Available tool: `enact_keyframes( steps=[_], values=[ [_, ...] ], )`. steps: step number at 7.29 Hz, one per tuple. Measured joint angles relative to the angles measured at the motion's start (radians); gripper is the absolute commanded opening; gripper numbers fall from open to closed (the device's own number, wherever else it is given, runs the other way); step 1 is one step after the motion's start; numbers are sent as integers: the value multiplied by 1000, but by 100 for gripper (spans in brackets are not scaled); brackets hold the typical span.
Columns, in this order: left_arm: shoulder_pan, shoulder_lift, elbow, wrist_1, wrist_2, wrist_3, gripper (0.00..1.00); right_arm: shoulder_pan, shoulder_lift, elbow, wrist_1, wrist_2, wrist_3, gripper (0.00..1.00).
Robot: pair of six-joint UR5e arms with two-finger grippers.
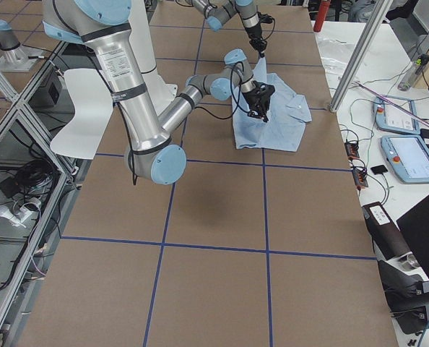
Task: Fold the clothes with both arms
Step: 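Grasp the hem with both grippers and fold it up toward the collar, then lower the folded hem near the collar and open both grippers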
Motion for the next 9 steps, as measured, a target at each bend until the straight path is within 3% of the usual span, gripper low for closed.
enact_keyframes(
  steps=[4, 6, 9],
  values=[
    [-17, -80, 243, -173, 7, 15, 0, 24, 129, -282, 113, 11, -18, 0],
    [-17, -97, 335, -259, 9, 16, 0, 34, 153, -349, 136, 12, -26, 0],
    [-28, -100, 365, -286, 11, 21, 0, 56, 196, -437, 173, 18, -28, 0]
  ],
)
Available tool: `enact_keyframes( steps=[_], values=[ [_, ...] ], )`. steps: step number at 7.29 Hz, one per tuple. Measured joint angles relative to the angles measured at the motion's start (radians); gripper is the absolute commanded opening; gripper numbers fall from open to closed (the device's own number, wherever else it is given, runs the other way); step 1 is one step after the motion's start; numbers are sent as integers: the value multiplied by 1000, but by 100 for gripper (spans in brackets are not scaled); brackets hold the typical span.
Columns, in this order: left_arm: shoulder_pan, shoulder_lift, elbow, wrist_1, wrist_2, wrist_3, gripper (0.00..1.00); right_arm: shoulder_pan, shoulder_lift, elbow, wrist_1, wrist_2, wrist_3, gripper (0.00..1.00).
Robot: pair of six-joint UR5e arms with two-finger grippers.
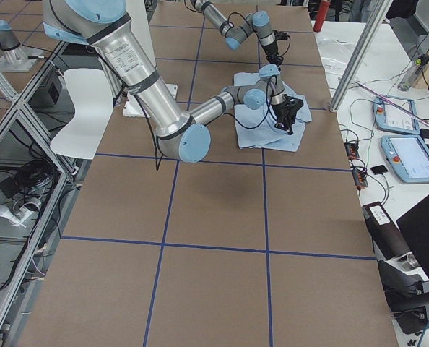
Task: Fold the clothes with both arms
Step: 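Lower the folded hem near the collar and open both grippers, then grasp the folded shirt's corner with the right gripper and pull it toward the robot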
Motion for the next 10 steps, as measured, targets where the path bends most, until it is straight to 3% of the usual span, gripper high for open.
enact_keyframes(
  steps=[5, 6, 8, 9, 10],
  values=[
    [-23, -7, 61, -37, 0, 31, 3, 1, 9, -54, 11, 3, -3, 0],
    [-23, -9, 71, -47, 0, 31, 22, 0, 9, -57, 12, 4, -3, 0],
    [-23, -14, 76, -52, 0, 31, 44, -1, 18, -59, 12, 5, -4, 31],
    [-23, -14, 77, -53, 0, 32, 46, -3, 25, -59, 12, 6, -5, 50],
    [-23, -14, 76, -54, -1, 34, 46, -5, 28, -58, 13, 7, -6, 58]
  ],
)
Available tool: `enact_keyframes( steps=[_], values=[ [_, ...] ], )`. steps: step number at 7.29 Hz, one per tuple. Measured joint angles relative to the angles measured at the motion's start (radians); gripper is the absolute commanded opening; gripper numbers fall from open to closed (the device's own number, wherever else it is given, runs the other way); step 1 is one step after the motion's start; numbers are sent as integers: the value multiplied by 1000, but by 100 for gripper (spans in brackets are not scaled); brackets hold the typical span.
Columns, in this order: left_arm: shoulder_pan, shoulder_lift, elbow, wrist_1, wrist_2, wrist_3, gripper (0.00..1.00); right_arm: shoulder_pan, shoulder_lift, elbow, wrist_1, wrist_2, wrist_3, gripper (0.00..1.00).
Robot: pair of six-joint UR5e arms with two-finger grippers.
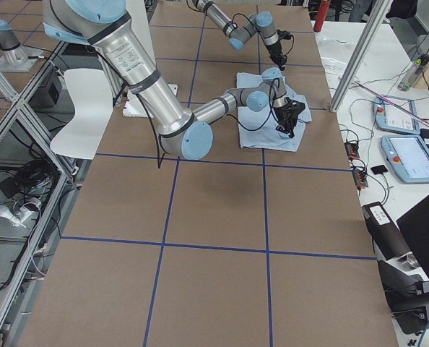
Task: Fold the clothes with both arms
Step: 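Grasp the folded shirt's corner with the right gripper and pull it toward the robot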
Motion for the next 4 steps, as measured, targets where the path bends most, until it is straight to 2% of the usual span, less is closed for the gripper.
enact_keyframes(
  steps=[1, 3, 4],
  values=[
    [-2, 1, -8, -1, -2, 1, 46, 0, -1, 3, 1, 1, -4, 70],
    [-8, 7, -43, 4, -8, 1, 46, -6, -51, 71, 32, 9, -21, 72],
    [-10, 10, -55, 5, -8, -3, 46, -26, -128, 166, 45, 22, -22, 73]
  ],
)
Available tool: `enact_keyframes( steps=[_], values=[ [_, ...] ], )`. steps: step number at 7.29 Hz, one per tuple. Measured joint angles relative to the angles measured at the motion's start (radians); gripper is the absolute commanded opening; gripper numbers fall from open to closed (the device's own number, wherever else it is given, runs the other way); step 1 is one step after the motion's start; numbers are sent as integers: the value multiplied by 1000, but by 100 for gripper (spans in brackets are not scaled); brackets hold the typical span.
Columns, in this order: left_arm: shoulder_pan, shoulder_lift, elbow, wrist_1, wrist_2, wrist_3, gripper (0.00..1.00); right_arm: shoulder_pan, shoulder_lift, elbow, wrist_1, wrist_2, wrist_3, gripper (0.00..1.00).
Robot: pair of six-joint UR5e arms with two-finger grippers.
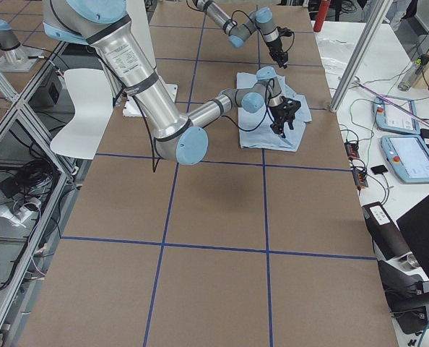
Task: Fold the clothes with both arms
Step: 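Grasp the folded shirt's corner with the right gripper and pull it toward the robot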
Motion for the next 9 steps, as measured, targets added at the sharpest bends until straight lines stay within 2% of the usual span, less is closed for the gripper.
enact_keyframes(
  steps=[2, 3, 4, 6, 8, 9],
  values=[
    [-4, 18, -31, 0, 0, -3, 46, -60, -185, 221, 5, 15, 5, 76],
    [-5, 24, -45, 3, 2, -3, 46, -86, -246, 291, 4, 33, 22, 75],
    [-5, 27, -52, 5, 4, -3, 46, -115, -280, 316, 6, 46, 47, 75],
    [-5, 34, -56, 7, 7, -1, 46, -157, -301, 308, 8, 47, 65, 73],
    [-5, 39, -58, 7, 9, 0, 46, -166, -302, 298, 7, 48, 67, 35],
    [-5, 46, -60, 7, 10, 0, 46, -167, -300, 295, 7, 48, 68, 5]
  ],
)
